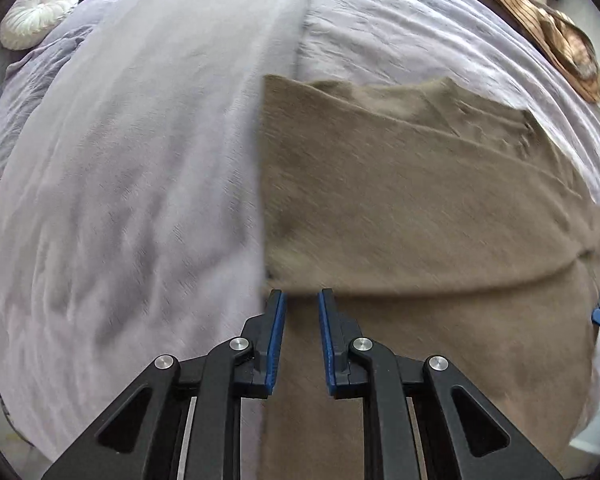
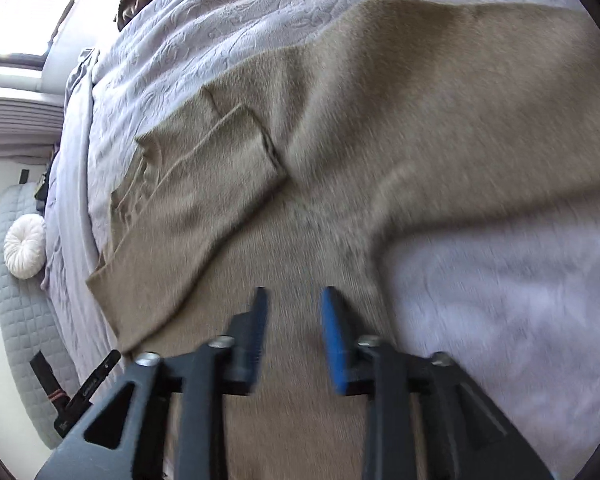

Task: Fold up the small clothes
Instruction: 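Release the sleeve and lift the left tool away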

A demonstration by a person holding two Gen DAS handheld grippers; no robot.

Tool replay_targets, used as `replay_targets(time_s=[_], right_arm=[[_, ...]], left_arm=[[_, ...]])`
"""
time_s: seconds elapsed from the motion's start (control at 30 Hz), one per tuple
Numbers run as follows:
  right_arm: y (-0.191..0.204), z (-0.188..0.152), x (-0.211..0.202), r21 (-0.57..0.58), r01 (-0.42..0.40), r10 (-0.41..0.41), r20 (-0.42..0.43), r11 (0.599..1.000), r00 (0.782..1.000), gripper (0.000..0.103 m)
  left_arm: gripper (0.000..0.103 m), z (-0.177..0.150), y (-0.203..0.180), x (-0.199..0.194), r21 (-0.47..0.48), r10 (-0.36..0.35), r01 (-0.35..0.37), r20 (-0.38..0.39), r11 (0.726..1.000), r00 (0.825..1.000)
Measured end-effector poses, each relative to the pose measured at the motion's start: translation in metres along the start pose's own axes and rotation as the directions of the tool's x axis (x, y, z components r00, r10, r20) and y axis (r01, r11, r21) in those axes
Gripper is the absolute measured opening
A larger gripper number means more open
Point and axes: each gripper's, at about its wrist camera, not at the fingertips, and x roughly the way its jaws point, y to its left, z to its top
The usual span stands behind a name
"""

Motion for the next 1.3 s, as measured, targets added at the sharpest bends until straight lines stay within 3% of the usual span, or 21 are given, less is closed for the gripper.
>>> replay_targets(time_s=[0.2,0.23,0.27,0.3,0.33,0.53,0.77,0.97,1.17,1.3], right_arm=[[0.0,-0.021,-0.007,0.017,-0.011,0.011,-0.025,1.0,1.0,0.043],[-0.002,-0.023,-0.009,0.019,-0.012,0.012,-0.028,1.0,1.0,0.044],[-0.005,-0.025,-0.011,0.023,-0.014,0.015,-0.03,1.0,0.999,0.044],[-0.007,-0.027,-0.013,0.027,-0.016,0.017,-0.031,1.0,0.999,0.044],[-0.009,-0.029,-0.015,0.032,-0.02,0.021,-0.031,0.999,0.999,0.044],[-0.025,-0.035,-0.027,0.058,-0.039,0.041,-0.02,0.998,0.999,0.048],[-0.053,-0.035,-0.045,0.106,-0.055,0.053,0.025,0.993,0.998,0.05],[-0.097,-0.02,-0.074,0.17,-0.041,0.023,0.102,0.985,0.994,0.05],[-0.156,0.009,-0.112,0.288,-0.056,-0.009,0.22,0.956,0.975,0.05],[-0.195,0.029,-0.136,0.375,-0.093,-0.033,0.318,0.922,0.947,0.051]], left_arm=[[0.019,-0.014,-0.049,-0.006,0.059,-0.012,0.014,-0.035,0.998,0.999],[0.024,-0.015,-0.06,-0.008,0.073,-0.016,0.019,-0.038,0.997,0.999],[0.064,-0.016,-0.067,-0.008,0.082,-0.014,0.017,-0.039,0.996,0.999],[0.089,-0.016,-0.073,-0.01,0.087,-0.002,0.005,-0.035,0.996,0.999],[0.103,-0.017,-0.084,-0.015,0.089,0.042,-0.042,0.003,0.995,0.999],[0.103,-0.017,-0.13,-0.019,0.197,0.047,-0.048,0.01,0.979,0.999],[0.103,-0.024,-0.145,-0.025,0.212,0.028,-0.017,-0.052,0.977,0.998],[0.103,-0.026,-0.189,-0.026,0.276,0.001,0.017,-0.067,0.961,0.998],[0.103,-0.025,-0.229,-0.026,0.307,-0.037,0.056,-0.067,0.95,0.997],[0.103,-0.023,-0.244,-0.024,0.262,-0.104,0.129,-0.106,0.956,0.989]])
